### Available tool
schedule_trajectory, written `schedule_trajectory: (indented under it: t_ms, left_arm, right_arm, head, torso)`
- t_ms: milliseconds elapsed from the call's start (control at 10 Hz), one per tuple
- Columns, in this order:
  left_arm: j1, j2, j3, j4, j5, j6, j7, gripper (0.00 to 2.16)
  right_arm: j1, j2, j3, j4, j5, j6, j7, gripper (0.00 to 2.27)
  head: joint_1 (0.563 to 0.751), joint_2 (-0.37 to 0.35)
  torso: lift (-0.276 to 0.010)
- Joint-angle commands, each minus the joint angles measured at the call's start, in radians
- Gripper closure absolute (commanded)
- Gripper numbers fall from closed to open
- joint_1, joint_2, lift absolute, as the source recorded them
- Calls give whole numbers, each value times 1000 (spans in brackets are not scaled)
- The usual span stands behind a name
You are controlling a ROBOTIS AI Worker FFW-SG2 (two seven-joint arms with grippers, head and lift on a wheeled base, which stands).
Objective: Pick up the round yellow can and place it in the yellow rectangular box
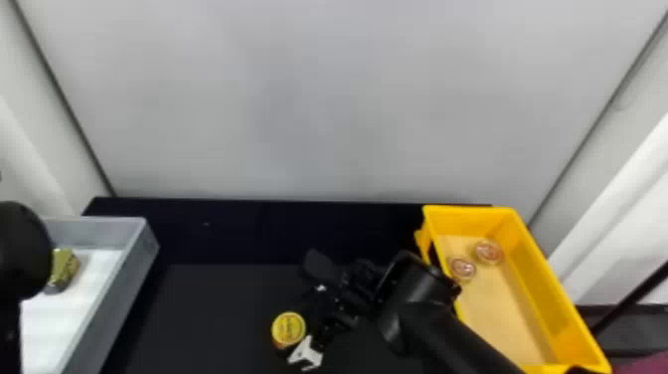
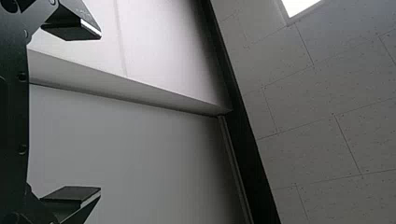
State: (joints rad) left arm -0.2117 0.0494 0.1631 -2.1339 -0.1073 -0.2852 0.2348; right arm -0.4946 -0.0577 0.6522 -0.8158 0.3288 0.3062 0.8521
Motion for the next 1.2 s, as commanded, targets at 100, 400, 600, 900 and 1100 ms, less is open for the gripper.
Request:
schedule_trajectory:
  t_ms: [100, 400, 600, 900, 1100]
  left_arm:
    - [0, 0, -3, 2, 0, -3, 0, 107]
    - [2, 0, 0, 3, 0, -6, -1, 102]
    - [12, 0, 10, -1, 0, -9, -3, 101]
    - [28, 0, 23, -11, 8, -6, -3, 101]
    - [37, 3, 33, -21, 9, 9, -5, 101]
  right_arm:
    - [-7, 1, 11, 38, 3, -18, -31, 116]
    - [-5, 1, 11, 38, 6, 2, -63, 662]
    - [8, -11, 8, -20, 6, 53, -53, 776]
    - [100, -65, -92, -283, 87, 182, 43, 777]
    - [185, -109, -179, -569, 179, 320, 81, 777]
  head:
    - [694, -78]
    - [694, -78]
    - [694, -78]
    - [694, -78]
    - [694, -78]
  torso:
    - [-1]
    - [-1]
    - [-1]
    - [-1]
    - [-1]
